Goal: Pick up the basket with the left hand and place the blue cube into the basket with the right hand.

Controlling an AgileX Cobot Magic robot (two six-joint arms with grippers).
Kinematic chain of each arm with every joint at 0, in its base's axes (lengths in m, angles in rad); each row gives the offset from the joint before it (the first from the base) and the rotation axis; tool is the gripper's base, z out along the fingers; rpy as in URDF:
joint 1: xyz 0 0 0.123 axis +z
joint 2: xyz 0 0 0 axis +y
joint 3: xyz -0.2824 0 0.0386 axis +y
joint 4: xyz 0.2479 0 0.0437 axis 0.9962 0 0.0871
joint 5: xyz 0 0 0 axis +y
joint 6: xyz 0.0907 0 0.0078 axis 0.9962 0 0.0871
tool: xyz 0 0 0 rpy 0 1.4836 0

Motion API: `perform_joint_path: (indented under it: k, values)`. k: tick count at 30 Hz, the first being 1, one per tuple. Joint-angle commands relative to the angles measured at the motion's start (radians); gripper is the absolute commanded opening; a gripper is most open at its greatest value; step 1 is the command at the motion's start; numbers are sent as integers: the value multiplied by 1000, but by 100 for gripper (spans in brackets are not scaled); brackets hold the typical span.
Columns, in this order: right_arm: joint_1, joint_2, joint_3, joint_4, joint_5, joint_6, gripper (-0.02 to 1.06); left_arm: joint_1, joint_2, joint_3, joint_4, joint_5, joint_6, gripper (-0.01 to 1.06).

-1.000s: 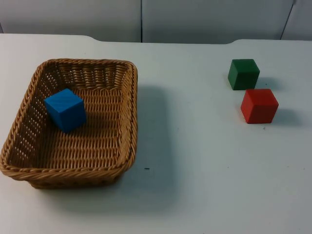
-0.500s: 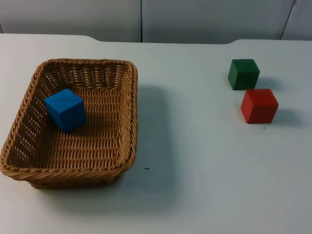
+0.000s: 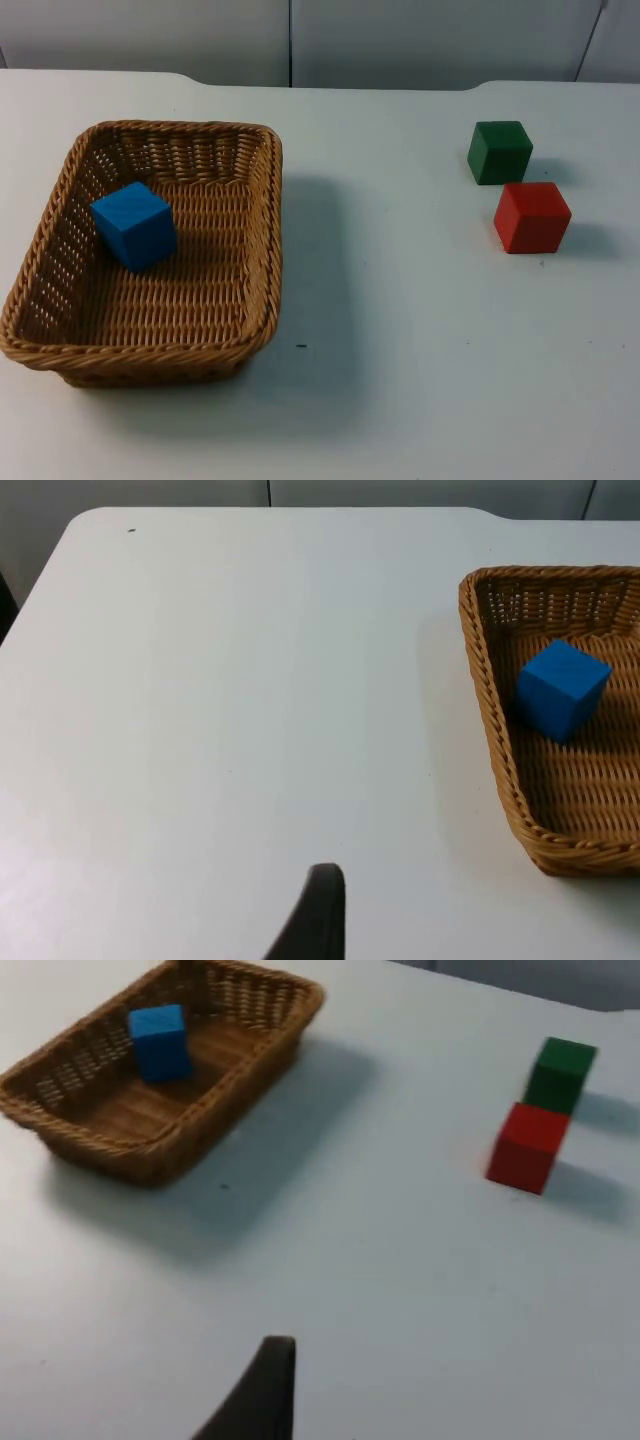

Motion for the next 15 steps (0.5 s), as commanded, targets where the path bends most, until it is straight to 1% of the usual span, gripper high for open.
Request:
perform_joint_path:
  k: [1, 3, 4, 8, 9, 12, 15]
  values:
    - [-80, -3, 5, -7, -12, 2, 104, 0, -4, 3, -6, -11, -4, 82]
    - [-170, -3, 5, -7, -12, 2, 104, 0, -4, 3, -6, -11, -4, 82]
    - [-170, -3, 5, -7, -12, 2, 104, 0, -4, 3, -6, -11, -4, 82]
    - [-341, -3, 5, -7, -12, 2, 104, 0, -4, 3, -6, -11, -4, 82]
    - [-341, -3, 5, -7, -12, 2, 104, 0, -4, 3, -6, -11, -4, 82]
    - [-426, -3, 5, -7, -12, 2, 104, 0, -4, 3, -6, -11, -4, 82]
    - [-462, -3, 5, -7, -12, 2, 104, 0, -4, 3, -6, -11, -4, 82]
